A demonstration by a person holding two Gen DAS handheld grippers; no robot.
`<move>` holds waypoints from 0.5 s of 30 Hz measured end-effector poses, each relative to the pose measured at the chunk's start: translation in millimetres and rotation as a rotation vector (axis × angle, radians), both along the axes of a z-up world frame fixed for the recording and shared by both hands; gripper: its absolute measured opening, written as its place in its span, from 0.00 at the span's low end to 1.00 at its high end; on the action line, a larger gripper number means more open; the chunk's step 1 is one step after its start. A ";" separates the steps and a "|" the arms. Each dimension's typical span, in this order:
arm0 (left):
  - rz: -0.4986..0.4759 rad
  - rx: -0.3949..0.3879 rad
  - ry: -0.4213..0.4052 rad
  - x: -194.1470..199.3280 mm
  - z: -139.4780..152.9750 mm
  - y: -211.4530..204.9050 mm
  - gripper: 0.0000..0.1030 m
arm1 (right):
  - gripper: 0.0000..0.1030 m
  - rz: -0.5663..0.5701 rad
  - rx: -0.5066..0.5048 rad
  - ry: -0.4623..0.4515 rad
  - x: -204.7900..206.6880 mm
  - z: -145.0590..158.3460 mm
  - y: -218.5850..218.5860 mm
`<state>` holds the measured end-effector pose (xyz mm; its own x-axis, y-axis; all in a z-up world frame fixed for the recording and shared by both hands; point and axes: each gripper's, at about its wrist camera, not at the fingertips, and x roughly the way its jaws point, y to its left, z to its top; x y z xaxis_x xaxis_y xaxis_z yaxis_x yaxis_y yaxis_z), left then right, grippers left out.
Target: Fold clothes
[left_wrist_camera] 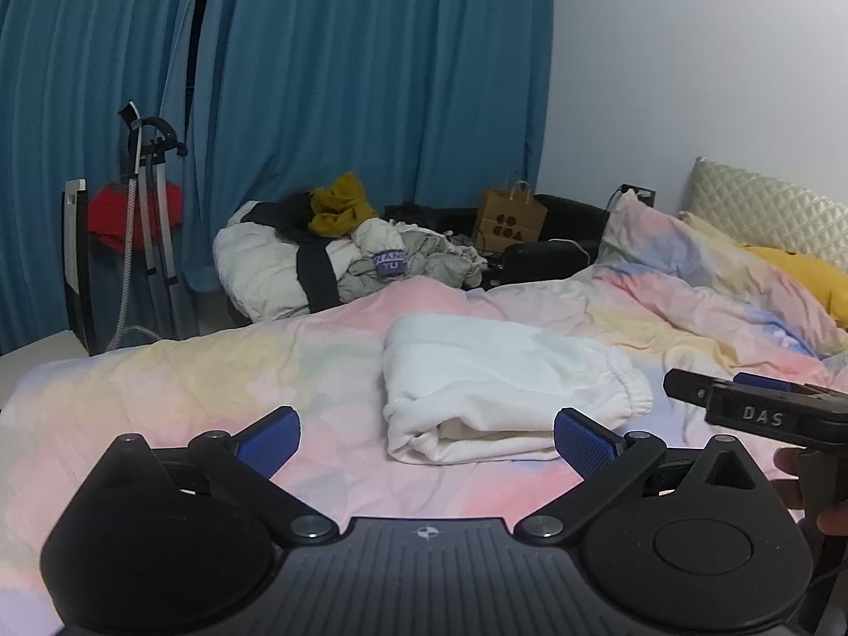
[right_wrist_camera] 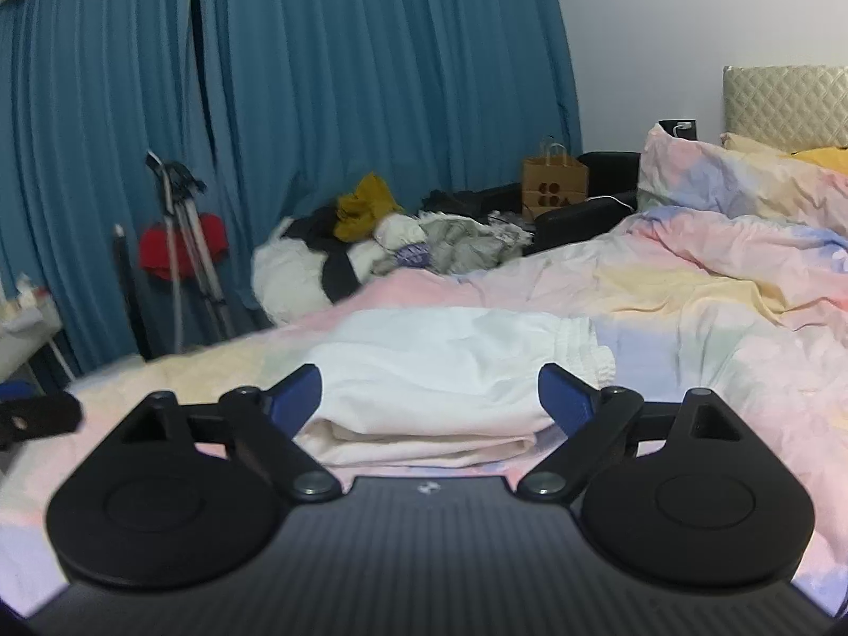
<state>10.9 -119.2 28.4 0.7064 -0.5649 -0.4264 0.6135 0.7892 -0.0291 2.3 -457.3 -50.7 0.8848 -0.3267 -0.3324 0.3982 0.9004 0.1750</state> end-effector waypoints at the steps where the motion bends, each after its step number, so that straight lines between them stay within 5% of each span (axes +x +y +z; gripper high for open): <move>1: -0.001 0.001 0.003 1.3 -4.1 -0.9 1.00 | 0.88 -0.004 -0.013 0.014 4.7 -4.6 -0.2; 15: -0.001 0.050 0.011 13.4 -38.2 -18.7 1.00 | 0.88 -0.033 -0.002 0.086 17.1 -38.0 -13.1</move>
<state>24.3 -137.9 -9.8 0.7006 -0.5435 -0.4623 0.6144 0.7890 0.0036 19.4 -470.4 -88.8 0.8415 -0.3562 -0.4061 0.4415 0.8868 0.1370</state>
